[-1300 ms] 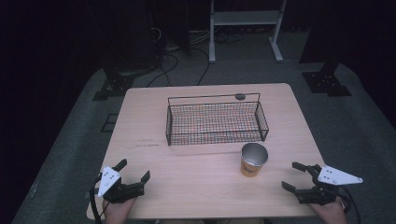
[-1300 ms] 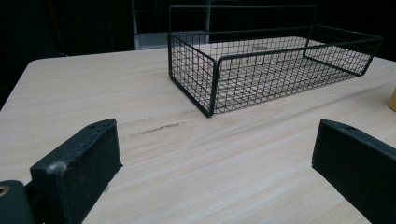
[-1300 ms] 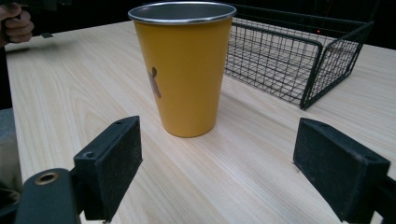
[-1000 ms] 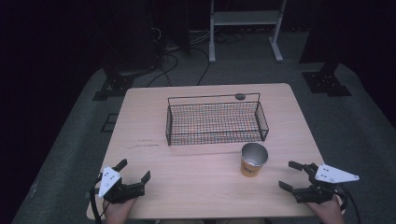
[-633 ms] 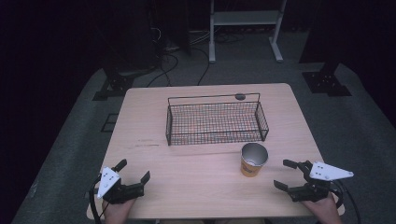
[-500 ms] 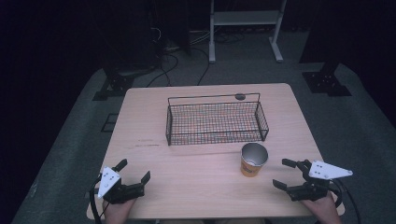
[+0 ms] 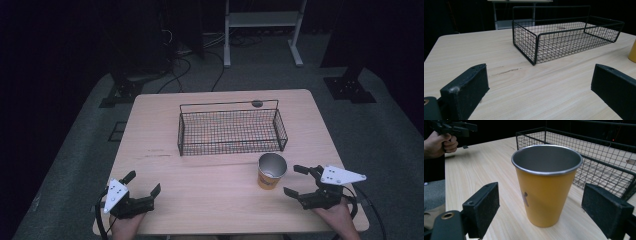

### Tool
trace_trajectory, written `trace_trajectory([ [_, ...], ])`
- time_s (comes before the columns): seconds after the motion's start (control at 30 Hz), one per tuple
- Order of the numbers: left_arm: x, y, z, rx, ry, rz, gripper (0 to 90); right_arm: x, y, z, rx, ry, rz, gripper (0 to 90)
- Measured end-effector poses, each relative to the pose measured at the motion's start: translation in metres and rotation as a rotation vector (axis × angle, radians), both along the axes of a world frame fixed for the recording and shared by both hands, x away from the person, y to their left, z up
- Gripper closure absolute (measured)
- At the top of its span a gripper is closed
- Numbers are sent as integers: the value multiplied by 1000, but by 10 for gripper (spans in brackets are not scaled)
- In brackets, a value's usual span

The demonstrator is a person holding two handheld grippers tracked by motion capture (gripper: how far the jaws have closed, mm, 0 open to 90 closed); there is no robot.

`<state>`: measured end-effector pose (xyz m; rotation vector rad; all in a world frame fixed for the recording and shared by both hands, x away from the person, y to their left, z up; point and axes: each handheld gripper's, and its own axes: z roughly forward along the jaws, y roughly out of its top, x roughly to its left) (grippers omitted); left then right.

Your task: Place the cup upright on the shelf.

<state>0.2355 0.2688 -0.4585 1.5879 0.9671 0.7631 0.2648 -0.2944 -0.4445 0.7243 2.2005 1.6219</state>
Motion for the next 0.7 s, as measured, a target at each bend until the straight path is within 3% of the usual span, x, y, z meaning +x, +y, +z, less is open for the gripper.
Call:
trace_trajectory([
  [0.7,-1,0,0,-3,-1,-2,1,22,18,0,7,42,-21,134],
])
